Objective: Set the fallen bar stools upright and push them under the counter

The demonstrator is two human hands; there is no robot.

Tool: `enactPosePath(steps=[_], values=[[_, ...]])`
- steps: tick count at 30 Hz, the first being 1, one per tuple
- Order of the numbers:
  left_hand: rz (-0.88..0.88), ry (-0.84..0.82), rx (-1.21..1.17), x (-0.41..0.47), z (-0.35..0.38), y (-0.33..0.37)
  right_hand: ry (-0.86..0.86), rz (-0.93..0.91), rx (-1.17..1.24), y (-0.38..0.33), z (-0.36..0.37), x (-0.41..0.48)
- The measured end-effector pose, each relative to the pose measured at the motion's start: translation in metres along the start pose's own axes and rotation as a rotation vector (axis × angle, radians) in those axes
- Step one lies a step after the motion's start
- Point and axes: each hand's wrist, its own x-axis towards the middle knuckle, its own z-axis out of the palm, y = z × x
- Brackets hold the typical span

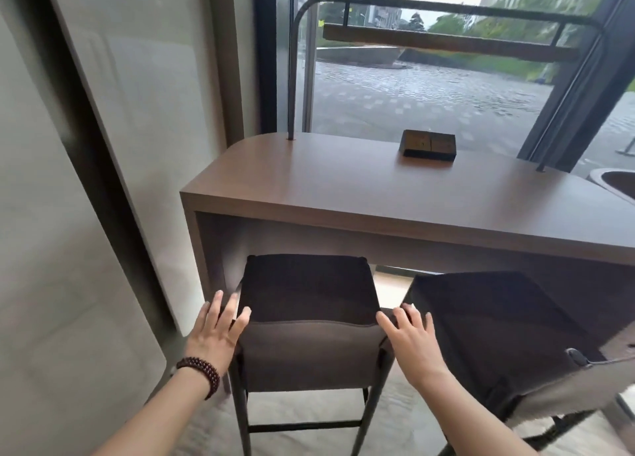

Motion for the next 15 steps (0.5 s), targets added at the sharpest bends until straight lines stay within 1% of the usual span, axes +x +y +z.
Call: enactPosePath(steps=[2,4,5,7,8,10,11,15], values=[[0.058,0.140,0.043,0.008,0.008,-0.005,0.006,-0.013,-0.016,0.005,-0.002,0.006],[0.093,0.238,0.129,0.016,0.016,-0.012,0.081,-0.026,0.001,0.003,-0.009,0.011],[0.075,0.295,0.125,0.022,0.020,-0.015,0.117,-0.028,0.004,0.001,-0.012,0.013],[0.086,0.245,0.132,0.036,0.026,-0.025,0.190,-0.064,-0.027,-0.005,-0.016,0.019],[0.069,0.222,0.121,0.044,0.031,-0.031,0.192,-0.079,-0.039,-0.009,-0.017,0.022],[0.005,0.047,0.173,0.058,0.030,-0.044,0.199,-0.104,-0.034,-0.018,-0.020,0.030],[-0.015,0.013,0.207,0.066,0.033,-0.050,0.207,-0.116,-0.025,-0.022,-0.019,0.034],[-0.055,0.025,0.231,0.091,0.038,-0.057,0.268,-0.114,-0.005,-0.028,-0.024,0.054]])
